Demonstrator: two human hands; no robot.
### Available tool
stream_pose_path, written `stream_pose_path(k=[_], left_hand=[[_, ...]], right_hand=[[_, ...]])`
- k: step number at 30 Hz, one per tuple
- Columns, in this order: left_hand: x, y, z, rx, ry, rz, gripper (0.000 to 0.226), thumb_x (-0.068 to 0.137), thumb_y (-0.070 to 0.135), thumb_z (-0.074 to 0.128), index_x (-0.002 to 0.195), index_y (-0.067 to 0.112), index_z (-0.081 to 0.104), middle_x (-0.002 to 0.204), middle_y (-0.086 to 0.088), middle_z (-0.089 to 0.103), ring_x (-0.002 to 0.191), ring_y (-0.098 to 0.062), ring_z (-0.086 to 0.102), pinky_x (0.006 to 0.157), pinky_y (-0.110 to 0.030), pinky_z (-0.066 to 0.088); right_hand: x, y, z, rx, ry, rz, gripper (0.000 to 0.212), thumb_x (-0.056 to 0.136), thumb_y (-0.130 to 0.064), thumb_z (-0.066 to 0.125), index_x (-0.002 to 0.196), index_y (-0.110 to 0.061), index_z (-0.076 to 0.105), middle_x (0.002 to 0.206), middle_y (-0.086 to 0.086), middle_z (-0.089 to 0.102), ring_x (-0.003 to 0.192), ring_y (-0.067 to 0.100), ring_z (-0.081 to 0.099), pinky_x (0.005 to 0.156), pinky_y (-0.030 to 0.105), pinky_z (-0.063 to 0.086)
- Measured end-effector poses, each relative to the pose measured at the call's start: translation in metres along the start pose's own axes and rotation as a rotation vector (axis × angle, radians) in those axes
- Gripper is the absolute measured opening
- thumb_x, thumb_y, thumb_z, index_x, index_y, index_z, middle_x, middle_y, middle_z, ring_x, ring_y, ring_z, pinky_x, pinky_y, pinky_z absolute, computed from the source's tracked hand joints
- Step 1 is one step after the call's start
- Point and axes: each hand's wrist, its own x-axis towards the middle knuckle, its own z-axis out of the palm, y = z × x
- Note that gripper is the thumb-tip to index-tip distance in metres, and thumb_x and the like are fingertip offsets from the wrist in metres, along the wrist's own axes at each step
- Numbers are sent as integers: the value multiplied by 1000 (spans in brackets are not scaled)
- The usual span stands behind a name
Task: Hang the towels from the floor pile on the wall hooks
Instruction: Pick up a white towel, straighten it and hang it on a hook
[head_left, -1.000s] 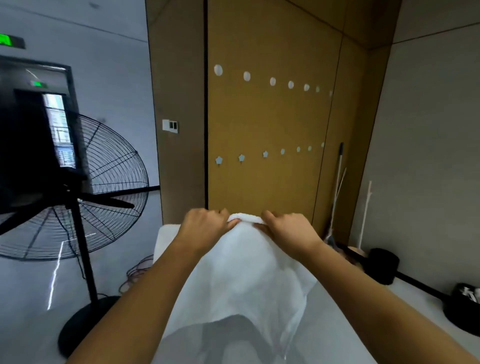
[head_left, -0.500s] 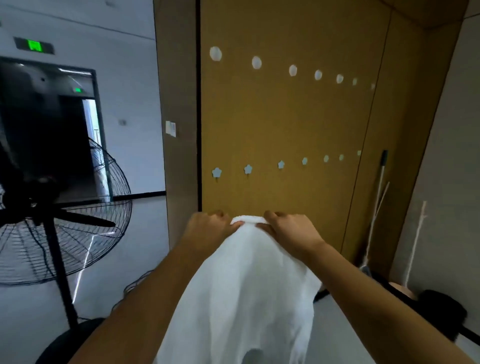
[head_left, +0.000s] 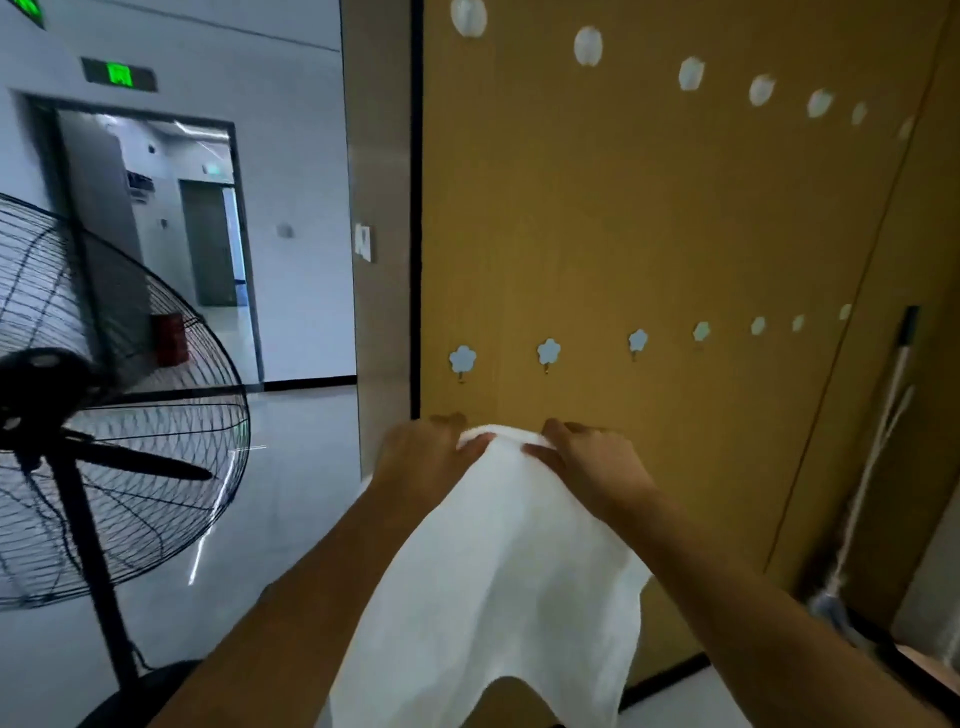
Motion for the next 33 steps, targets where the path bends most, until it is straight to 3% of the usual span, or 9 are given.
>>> stream_pose_path(k=[3,7,11,14,17,20,25,30,33], left_hand=[[43,-31,13,-18,40,20,50,90,56,47,104,13,68,98,-6,69,89,-23,64,82,-25,46],[98,-66,24,-66,-56,4,46,91,50,50,113,12,65,106,-5,68,96,-21,63,82,-19,40],[134,-93,46,-109,-125,-40,61,81,61,39,98,11,68,90,-6,69,79,-17,61,73,-23,45],[146,-108,65,-134,-118,-158,35,91,47,53,84,15,64,71,7,57,63,-4,51,58,-7,33],[159,-116,85,-150,-108,-245,35,90,48,51,79,17,63,70,6,58,70,-12,57,65,-16,39],[169,-118,96,-77,-78,-258,41,92,47,48,83,11,66,82,-5,67,77,-18,61,72,-26,47],[181,-118,108,41,9,-328,39,90,45,53,83,10,69,81,-6,68,72,-17,58,66,-22,42],[184,-118,120,-14,-189,-628,33,85,48,59,73,17,61,72,5,56,75,-16,57,67,-27,43],[188,-126,129,-189,-251,-733,32,82,49,63,93,19,58,93,4,58,88,-17,55,80,-28,43]], right_hand=[[57,10,22,35,-11,42,41,98,-49,29,111,-16,49,99,3,64,82,20,57,70,29,43],[119,24,42,53,0,72,41,98,-51,30,112,-18,50,102,1,63,88,19,57,65,26,32],[160,37,72,114,-19,105,40,97,-51,32,111,-18,51,105,1,63,93,19,58,68,25,34],[181,48,98,221,-39,143,42,94,-53,39,103,-16,56,97,3,66,88,21,59,68,29,39],[199,59,117,412,-23,191,42,90,-53,47,91,-15,62,88,3,67,80,20,58,71,32,45],[211,65,128,508,-22,190,31,91,-49,48,71,-26,54,68,-9,56,68,12,53,58,18,38],[234,73,146,550,-43,208,40,92,-50,48,92,-15,65,82,0,65,75,16,57,64,28,41],[246,78,165,637,-199,253,44,86,-52,55,86,-10,68,82,7,68,79,21,63,70,36,50],[248,77,162,818,-388,360,40,81,-49,64,85,-9,64,78,2,63,77,17,61,61,28,46]])
